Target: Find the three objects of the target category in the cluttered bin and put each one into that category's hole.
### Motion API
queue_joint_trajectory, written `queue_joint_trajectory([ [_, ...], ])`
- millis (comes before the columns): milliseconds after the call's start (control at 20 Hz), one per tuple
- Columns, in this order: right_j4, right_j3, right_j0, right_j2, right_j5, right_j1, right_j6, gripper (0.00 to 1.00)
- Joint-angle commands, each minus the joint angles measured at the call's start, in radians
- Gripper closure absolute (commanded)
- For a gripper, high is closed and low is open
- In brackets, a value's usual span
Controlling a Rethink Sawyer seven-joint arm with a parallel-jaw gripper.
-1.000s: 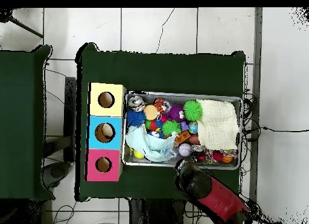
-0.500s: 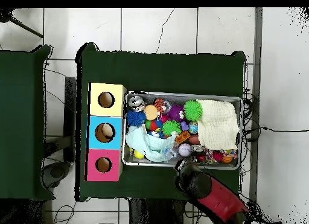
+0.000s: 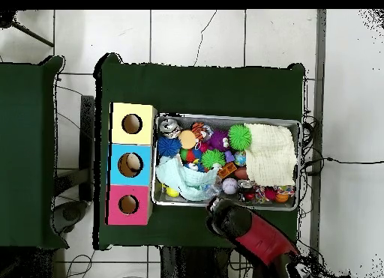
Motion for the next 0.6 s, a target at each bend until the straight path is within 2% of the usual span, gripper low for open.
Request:
queue_joint_trajectory([
  [50, 0.096, -0.216, 0.056, -0.005, 0.16, 0.061, 0.233, 0.0],
  [300, 0.122, -0.289, 0.091, -0.027, 0.231, 0.087, 0.253, 0.0],
  [600, 0.132, -0.306, 0.085, -0.032, 0.253, 0.092, 0.234, 0.0],
])
